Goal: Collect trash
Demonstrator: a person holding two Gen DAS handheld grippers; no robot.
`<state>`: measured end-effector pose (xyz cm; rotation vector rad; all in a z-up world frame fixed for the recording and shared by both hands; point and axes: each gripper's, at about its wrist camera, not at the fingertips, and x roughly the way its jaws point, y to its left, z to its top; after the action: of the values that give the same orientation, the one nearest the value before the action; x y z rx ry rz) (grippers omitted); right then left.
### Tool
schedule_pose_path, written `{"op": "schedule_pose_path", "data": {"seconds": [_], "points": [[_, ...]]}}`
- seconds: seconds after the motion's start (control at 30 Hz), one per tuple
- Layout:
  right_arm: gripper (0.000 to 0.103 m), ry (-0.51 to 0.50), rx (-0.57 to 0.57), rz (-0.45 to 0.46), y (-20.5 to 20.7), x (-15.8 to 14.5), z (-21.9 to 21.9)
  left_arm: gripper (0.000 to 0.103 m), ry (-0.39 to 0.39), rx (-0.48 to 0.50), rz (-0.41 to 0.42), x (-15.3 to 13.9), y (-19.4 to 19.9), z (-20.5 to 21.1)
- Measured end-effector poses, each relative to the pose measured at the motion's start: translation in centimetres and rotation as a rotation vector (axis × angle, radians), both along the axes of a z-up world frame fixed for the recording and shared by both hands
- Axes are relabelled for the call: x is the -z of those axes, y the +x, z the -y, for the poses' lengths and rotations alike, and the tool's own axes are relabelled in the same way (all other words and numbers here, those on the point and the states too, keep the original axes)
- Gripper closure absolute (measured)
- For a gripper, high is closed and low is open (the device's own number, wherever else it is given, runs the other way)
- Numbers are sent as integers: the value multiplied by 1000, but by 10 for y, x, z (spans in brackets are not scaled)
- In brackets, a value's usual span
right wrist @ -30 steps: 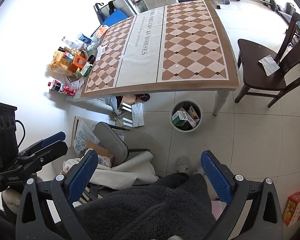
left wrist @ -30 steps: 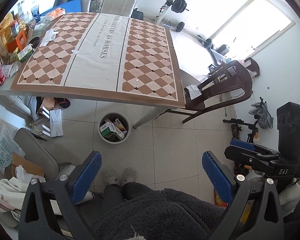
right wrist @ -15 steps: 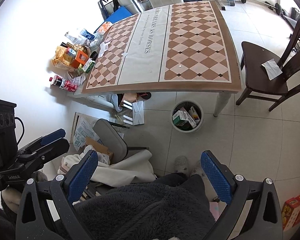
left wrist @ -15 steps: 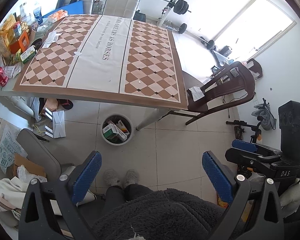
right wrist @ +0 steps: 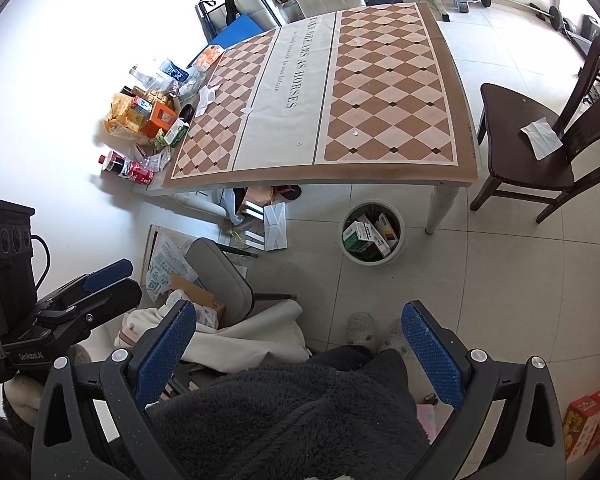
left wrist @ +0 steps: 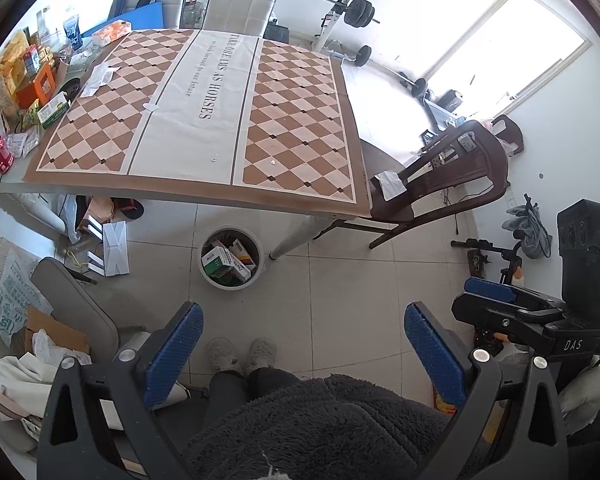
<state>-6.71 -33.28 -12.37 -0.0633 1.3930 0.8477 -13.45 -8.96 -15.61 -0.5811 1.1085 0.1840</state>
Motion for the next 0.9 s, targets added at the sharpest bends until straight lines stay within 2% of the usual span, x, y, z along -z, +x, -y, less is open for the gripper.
{"op": "schedule_pose_path", "data": {"seconds": [0.9], "points": [[0, -6, -2, -7, 1, 4, 7, 0, -3, -3, -11, 4, 3, 11]]}}
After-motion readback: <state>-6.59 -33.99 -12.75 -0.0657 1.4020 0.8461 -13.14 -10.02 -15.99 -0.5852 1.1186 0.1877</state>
